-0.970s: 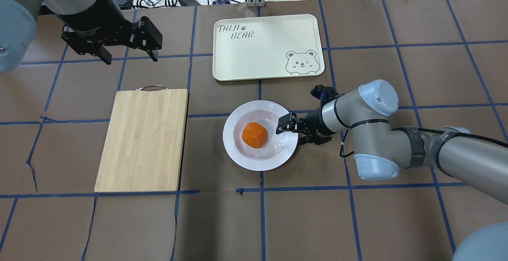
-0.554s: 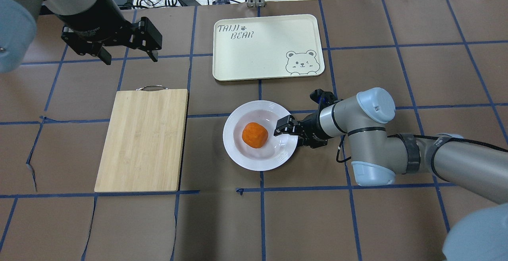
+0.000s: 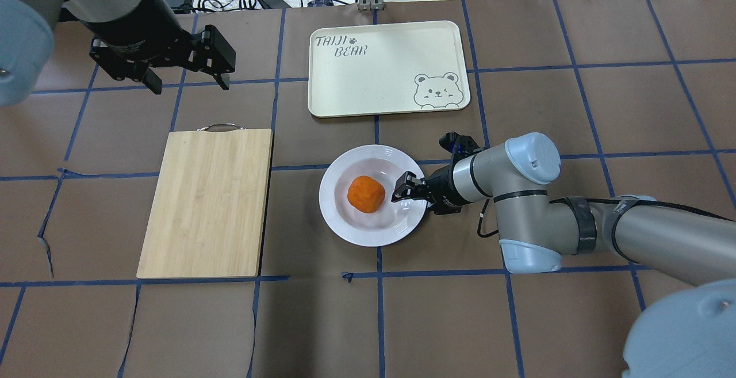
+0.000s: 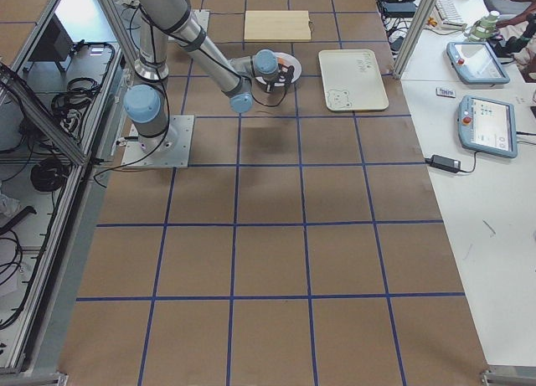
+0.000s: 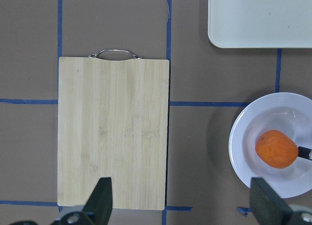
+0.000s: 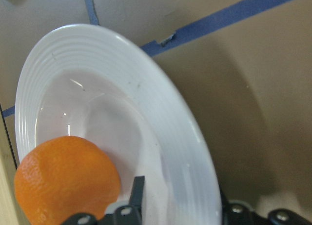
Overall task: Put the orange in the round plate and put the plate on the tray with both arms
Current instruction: 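Grip the white plate rim with the right gripper, then slide the plate with the right gripper onto the bear tray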
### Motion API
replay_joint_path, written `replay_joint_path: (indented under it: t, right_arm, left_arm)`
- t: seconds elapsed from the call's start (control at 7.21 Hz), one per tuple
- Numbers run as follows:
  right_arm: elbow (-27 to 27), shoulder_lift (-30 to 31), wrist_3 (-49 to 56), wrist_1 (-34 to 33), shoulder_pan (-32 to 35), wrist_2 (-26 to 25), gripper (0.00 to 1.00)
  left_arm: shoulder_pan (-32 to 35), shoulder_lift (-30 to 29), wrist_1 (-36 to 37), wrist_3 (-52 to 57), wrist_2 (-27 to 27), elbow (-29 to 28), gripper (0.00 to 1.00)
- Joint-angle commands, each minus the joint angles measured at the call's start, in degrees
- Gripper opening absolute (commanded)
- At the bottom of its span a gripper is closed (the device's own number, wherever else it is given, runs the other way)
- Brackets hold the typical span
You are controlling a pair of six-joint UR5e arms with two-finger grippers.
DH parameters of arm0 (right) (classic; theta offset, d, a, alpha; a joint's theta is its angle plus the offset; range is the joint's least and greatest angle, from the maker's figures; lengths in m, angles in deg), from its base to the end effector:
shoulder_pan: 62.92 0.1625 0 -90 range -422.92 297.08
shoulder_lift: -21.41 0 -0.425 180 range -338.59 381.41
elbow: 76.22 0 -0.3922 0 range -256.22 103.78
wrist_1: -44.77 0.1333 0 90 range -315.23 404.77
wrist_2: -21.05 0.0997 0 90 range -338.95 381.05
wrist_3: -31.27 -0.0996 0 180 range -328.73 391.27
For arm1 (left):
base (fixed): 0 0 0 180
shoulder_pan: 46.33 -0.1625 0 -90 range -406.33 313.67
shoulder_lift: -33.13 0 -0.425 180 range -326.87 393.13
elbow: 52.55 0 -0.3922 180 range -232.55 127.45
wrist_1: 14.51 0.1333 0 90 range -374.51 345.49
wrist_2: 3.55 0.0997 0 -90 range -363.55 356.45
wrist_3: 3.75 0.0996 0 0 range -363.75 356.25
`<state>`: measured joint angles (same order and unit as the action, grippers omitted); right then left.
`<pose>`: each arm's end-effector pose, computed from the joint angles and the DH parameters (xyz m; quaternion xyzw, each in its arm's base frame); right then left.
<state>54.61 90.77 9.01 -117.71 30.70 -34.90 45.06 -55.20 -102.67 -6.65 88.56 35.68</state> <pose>0.2172 -0.4379 0.1537 0.1264 0.9438 -0.0241 0.3046 -0.1414 -0.4843 0.5209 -0.0140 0.9987 -0.0467 0.0167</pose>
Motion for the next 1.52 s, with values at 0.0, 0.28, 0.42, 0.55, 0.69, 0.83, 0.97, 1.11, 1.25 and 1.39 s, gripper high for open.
replay_joint_path:
  t: [0.0,0.28,0.42,0.55,0.69,0.83,0.97,1.11,1.25,1.39]
  right_arm:
    - [-0.48,0.07,-0.15,-0.99,0.07,-0.74,0.00]
    - [-5.55,-0.01,-0.24,-0.12,-0.36,-0.48,0.00]
    - [-9.68,0.16,-0.33,4.06,-0.89,-0.04,0.00]
    - [-14.59,-0.27,-1.55,7.41,-1.59,-0.04,0.00]
    - [-21.25,-2.45,-2.08,12.84,-3.34,-0.82,0.00]
    - [-28.80,-6.56,-2.00,17.77,-4.75,-0.83,0.00]
    - [-37.06,-12.96,-2.70,18.95,-4.76,-2.66,0.00]
    - [-44.01,-19.02,-2.88,19.57,-4.76,-3.72,0.00]
    - [-48.87,-22.04,-6.45,22.10,-4.59,-3.73,0.00]
    - [-49.70,-23.29,-6.66,22.04,-4.58,-3.64,0.00]
  left_arm:
    - [0.01,0.00,0.00,0.00,0.00,0.01,1.00]
    - [-0.34,0.09,0.00,0.00,0.09,0.10,1.00]
    - [-0.25,0.09,0.00,0.00,0.09,0.01,1.00]
    - [-0.25,0.09,0.00,0.00,0.09,0.10,1.00]
    - [-0.07,0.09,0.00,0.00,0.09,-0.08,1.00]
    - [-0.07,0.09,0.00,0.00,0.09,-0.08,1.00]
    - [-0.07,0.09,0.00,0.00,0.00,-0.08,1.00]
    - [0.01,0.09,-0.09,0.00,0.00,-0.16,1.00]
    - [-0.07,0.18,-0.09,0.00,0.00,0.01,1.00]
    - [-0.16,0.26,0.00,0.00,-0.18,0.01,1.00]
